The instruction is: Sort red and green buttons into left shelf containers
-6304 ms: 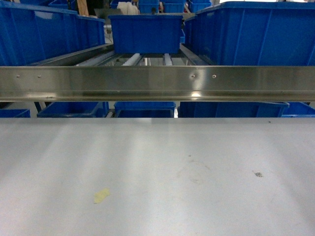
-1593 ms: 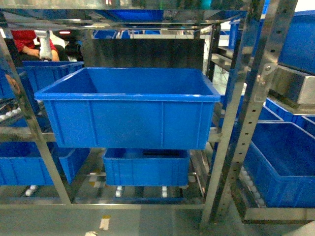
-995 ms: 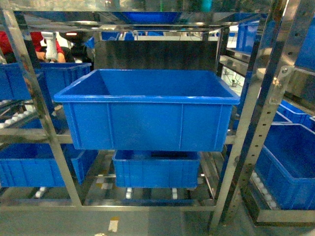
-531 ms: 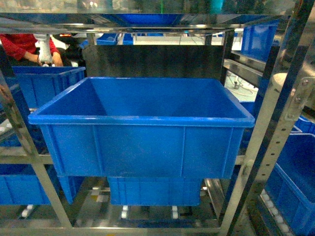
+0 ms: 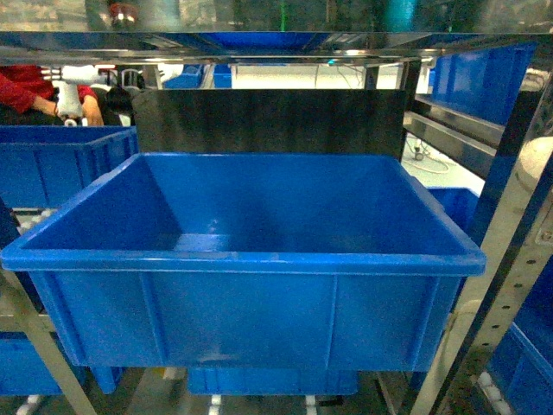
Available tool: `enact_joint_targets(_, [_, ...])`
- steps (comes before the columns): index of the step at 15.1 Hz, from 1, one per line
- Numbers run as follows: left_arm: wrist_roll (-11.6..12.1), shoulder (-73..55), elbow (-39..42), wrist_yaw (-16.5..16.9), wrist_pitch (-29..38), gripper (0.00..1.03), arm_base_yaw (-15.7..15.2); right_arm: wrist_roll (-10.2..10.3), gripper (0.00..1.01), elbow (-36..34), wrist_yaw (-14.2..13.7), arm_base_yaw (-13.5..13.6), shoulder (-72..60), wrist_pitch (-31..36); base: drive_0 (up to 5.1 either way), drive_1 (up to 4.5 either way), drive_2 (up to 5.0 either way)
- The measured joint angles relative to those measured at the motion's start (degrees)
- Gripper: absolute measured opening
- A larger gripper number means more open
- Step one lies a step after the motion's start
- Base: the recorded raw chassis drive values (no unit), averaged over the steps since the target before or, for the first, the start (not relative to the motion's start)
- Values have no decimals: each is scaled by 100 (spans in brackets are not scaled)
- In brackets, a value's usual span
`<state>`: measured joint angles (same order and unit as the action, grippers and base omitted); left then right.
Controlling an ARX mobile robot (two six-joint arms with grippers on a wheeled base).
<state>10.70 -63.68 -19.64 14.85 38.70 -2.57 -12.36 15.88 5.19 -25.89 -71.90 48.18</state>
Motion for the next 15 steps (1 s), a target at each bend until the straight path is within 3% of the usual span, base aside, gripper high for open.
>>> enact_joint_targets(5, [0, 24, 0, 15, 28, 28, 11, 0, 29, 0, -37, -4, 0, 11, -465, 331, 203])
enact_joint_targets(10, [0, 11, 2, -15, 24, 28, -15, -11, 29, 0, -33, 37, -15, 17, -6, -6, -6])
enact_joint_targets(12, [-2, 11, 2, 15, 26, 28, 15, -24, 29, 216, -487, 433, -267, 170, -15, -15, -15])
enact_joint_targets(15, [-2, 11, 2, 15, 26, 28, 11, -90, 29, 704, -732, 1351, -621, 461, 0, 0, 0])
